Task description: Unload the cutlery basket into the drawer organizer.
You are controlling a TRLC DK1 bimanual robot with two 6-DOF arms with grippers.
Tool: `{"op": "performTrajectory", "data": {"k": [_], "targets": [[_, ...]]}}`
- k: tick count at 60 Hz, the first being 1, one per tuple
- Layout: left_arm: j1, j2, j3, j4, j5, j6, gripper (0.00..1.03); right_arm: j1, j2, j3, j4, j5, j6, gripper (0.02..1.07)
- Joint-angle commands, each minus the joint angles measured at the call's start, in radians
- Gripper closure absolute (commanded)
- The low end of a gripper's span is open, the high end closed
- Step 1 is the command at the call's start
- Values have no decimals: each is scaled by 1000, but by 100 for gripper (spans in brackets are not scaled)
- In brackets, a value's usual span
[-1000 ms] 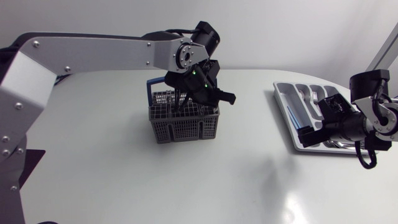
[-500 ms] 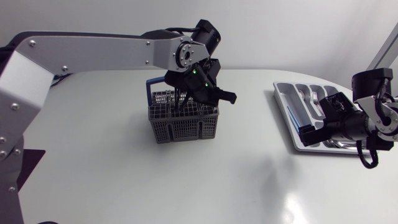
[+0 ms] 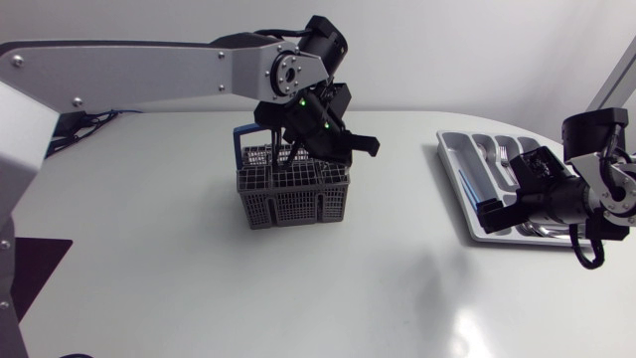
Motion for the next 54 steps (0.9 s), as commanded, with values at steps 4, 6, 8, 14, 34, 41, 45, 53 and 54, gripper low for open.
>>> {"op": "performTrajectory", "data": {"k": [4, 6, 8, 14, 34, 41, 45, 53, 54], "targets": [[14, -68, 11, -8, 18, -16, 98, 8, -13, -23, 2, 2, 10, 7], [15, -74, 9, -8, 21, -18, 98, 10, -13, -23, 2, 2, 10, 7], [18, -82, 8, -8, 28, -19, 98, 10, -13, -25, 2, 2, 10, 7], [26, -105, 2, -10, 42, -22, 98, 12, -19, -26, -1, 2, 10, 7], [31, -187, -38, -8, 51, -22, 98, 21, -39, -31, -12, 2, 13, 7], [34, -212, -51, -8, 54, -22, 98, 22, -51, -33, -12, 2, 13, 7], [35, -233, -61, -8, 61, -22, 98, 24, -62, -36, -13, 4, 13, 7], [38, -276, -83, -8, 74, -24, 98, 24, -86, -40, -18, 4, 4, 7], [38, -284, -86, -8, 74, -24, 98, 25, -92, -42, -18, 4, 2, 7]]}}
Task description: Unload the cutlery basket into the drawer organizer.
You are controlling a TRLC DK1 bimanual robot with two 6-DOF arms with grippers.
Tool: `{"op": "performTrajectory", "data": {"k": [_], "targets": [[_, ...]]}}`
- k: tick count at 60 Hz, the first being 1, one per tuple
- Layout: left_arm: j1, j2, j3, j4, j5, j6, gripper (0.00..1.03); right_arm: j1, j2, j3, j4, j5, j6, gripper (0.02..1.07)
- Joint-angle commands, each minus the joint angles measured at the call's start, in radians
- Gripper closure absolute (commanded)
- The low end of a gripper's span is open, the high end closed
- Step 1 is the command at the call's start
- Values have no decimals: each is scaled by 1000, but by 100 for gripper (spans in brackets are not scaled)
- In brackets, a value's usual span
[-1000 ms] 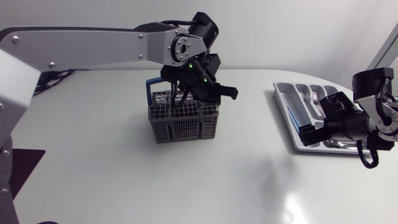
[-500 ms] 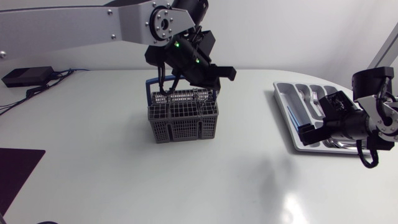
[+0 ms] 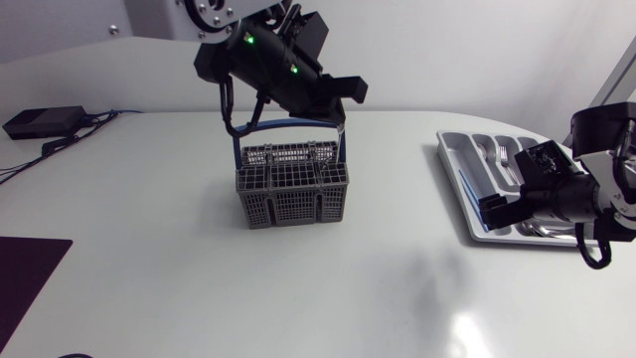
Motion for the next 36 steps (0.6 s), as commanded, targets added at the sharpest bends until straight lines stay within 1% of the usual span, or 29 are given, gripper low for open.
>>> {"op": "performTrajectory", "data": {"k": [1, 6, 15, 23, 31, 36], "targets": [[7, -55, -37, -2, 15, -20, 98, 9, -30, -37, -10, 4, 1, 7], [2, -84, -58, -2, 23, -18, 98, 9, -58, -43, -15, 1, -15, 7], [-7, -124, -88, -2, 43, -18, 98, 8, -139, -60, -22, -33, -58, 7], [-38, -165, -135, -4, 49, -12, 98, -1, -217, -71, -53, -104, -107, 7], [-61, -188, -180, -2, 52, -4, 98, -6, -271, -74, -107, -202, -150, 7], [-64, -202, -209, -2, 64, -1, 98, -3, -295, -83, -131, -245, -179, 7]]}}
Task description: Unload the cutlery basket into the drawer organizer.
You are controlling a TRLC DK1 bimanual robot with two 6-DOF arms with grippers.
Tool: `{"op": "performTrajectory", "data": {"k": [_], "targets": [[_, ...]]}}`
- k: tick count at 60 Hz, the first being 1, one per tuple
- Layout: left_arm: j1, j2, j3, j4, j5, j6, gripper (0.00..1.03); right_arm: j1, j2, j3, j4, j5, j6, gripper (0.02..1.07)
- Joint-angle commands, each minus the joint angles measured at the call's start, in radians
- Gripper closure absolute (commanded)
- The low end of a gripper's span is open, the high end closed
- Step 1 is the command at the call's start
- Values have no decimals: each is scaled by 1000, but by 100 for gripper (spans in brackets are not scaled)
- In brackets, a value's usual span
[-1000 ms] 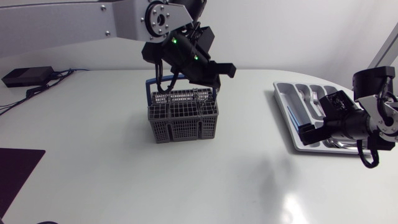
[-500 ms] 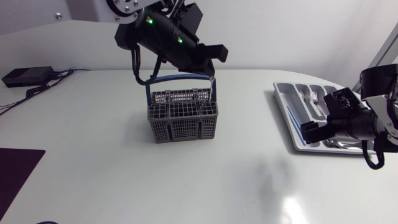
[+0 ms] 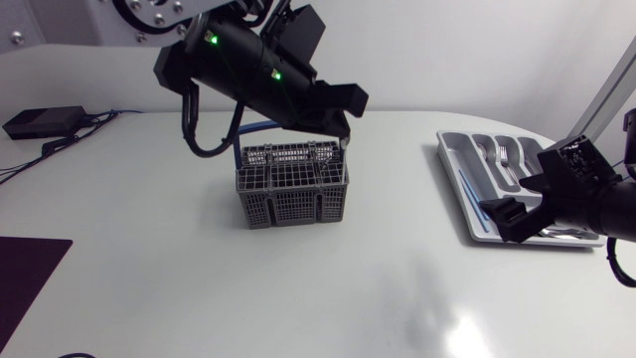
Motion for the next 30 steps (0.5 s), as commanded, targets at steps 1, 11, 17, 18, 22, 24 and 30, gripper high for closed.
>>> {"op": "performTrajectory", "data": {"k": [1, 11, 17, 18, 22, 24, 30], "targets": [[-7, -34, -51, -2, 18, -2, 98, 1, -26, -37, -33, -35, -54, 7], [-21, -60, -120, -2, 38, 20, 98, 26, -49, -52, -84, -123, -108, 7], [-30, -69, -147, -2, 55, 29, 98, 26, -49, -55, -105, -178, -143, 7], [-32, -69, -152, -2, 56, 30, 98, 26, -49, -57, -108, -186, -147, 7], [-36, -74, -170, 0, 68, 43, 98, 23, -48, -58, -122, -230, -172, 7], [-39, -75, -179, 0, 75, 47, 98, 23, -48, -60, -134, -249, -192, 7], [-46, -75, -199, 0, 84, 58, 98, 29, -48, -72, -151, -299, -226, 7]]}}
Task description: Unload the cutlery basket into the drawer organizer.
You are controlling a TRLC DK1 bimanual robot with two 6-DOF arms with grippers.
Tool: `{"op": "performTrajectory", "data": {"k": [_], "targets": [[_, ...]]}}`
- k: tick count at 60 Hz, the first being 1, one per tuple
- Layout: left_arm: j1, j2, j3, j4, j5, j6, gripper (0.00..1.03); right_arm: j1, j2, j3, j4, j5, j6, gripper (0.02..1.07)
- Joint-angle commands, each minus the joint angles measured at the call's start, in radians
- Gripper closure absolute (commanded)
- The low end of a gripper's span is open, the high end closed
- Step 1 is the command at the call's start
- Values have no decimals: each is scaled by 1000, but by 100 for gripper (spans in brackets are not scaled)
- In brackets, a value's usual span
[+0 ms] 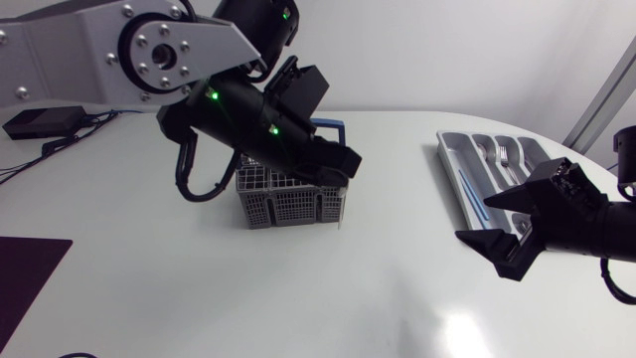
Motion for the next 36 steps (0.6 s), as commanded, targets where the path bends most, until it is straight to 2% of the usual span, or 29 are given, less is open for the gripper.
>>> {"op": "performTrajectory", "data": {"k": [1, 17, 36], "targets": [[-10, -28, -32, 1, 19, 25, 98, 10, -4, -37, -28, -36, -54, 7], [-12, -35, -54, 0, 81, 37, 98, 33, 28, -33, -100, -198, -120, 7], [-9, -30, -55, -2, 177, 39, 98, 179, 97, 26, -159, -339, -117, 7]]}}
